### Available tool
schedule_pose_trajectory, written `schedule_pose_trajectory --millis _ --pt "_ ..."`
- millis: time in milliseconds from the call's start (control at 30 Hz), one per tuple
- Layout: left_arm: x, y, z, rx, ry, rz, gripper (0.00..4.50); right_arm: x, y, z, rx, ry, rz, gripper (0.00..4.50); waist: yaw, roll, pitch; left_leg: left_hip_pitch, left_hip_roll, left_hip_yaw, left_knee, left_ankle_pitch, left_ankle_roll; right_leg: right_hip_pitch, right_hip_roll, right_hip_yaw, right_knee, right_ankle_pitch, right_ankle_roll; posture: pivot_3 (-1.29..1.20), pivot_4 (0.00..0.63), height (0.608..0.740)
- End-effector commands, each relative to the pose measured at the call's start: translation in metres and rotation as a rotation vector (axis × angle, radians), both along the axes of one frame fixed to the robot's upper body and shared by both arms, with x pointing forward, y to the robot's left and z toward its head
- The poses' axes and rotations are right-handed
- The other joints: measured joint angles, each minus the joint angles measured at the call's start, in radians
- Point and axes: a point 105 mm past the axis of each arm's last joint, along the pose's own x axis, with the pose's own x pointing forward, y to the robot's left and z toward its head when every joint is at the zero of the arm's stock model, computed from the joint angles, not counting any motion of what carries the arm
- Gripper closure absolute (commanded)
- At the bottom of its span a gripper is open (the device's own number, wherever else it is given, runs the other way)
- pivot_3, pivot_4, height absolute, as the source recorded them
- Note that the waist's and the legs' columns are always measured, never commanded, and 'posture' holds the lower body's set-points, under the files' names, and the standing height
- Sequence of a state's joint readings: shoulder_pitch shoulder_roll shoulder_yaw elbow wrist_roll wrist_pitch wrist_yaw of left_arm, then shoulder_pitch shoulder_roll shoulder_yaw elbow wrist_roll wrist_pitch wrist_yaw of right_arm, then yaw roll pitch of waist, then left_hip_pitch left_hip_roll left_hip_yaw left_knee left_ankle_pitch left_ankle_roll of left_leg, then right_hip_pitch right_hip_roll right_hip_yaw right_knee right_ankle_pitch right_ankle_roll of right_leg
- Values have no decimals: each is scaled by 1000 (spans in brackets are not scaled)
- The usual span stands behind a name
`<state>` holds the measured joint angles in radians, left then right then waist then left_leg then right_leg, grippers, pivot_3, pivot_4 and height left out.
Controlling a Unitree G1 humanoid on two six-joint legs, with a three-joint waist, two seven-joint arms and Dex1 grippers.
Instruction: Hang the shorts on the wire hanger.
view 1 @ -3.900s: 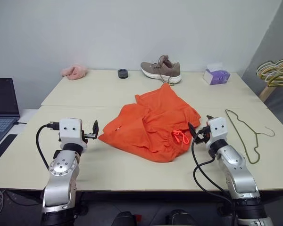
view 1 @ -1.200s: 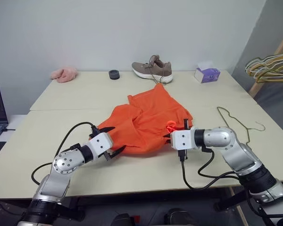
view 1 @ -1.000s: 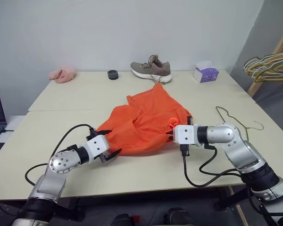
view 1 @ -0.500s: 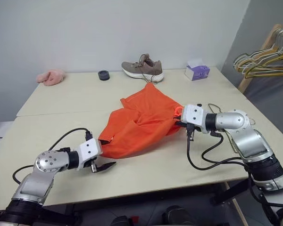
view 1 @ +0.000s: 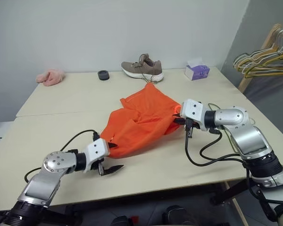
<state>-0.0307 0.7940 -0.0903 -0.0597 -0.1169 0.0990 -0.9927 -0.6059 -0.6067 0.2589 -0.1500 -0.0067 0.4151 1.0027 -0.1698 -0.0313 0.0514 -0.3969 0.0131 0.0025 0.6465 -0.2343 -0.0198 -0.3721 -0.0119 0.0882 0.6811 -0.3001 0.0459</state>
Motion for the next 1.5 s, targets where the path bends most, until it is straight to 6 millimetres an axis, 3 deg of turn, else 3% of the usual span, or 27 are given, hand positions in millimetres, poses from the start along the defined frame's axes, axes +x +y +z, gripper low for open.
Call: schedule_pose_trajectory --millis 33,200,267,500,700,933,1067,1200,1500 --pt "3 4 5 47 -52 -12 0 -3 7 18 26 -49 39 4476 0 0 0 0 0 0 0 0 0 0 0 0 0 0 0 -152 15 740" --pt "14 19 3 109 -109 30 0 -4 8 21 40 -51 48 4476 1 0 0 0 0 0 0 0 0 0 -1 0 0 0 0 -151 14 740" --pt "19 25 3 137 -133 45 398 -5 8 21 41 -49 53 4500 1 0 0 0 0 0 0 0 0 0 -1 0 0 0 0 -151 14 740" --pt "23 37 -5 234 -167 23 2523 -11 8 16 21 -43 72 4500 -1 0 0 1 0 0 0 0 0 0 -1 0 0 0 0 -155 14 740" --pt "14 46 -14 307 -124 -38 4403 -19 9 5 -34 -81 125 4500 0 0 0 1 0 0 0 0 0 0 -1 0 0 0 0 -153 19 740" --pt "-34 32 -2 134 238 -123 4472 -38 8 -28 -201 -204 330 4500 -24 2 1 1 0 1 -1 0 0 0 -1 0 0 -1 1 -137 22 740" --pt "-60 29 12 140 391 -205 4472 -51 -12 -65 -367 -219 458 4500 -24 2 3 0 0 1 -2 0 0 0 -2 -1 0 -1 1 -126 23 740" --pt "-74 22 16 112 471 -244 4472 -54 -36 -86 -452 -183 497 4500 -23 5 8 1 0 2 -1 0 0 1 -1 0 0 -2 2 -126 23 740" --pt "-96 8 17 60 547 -321 4472 -72 -71 -90 -498 -37 515 4500 -22 5 10 5 1 2 -1 0 0 4 -1 1 0 -3 1 -138 22 740"
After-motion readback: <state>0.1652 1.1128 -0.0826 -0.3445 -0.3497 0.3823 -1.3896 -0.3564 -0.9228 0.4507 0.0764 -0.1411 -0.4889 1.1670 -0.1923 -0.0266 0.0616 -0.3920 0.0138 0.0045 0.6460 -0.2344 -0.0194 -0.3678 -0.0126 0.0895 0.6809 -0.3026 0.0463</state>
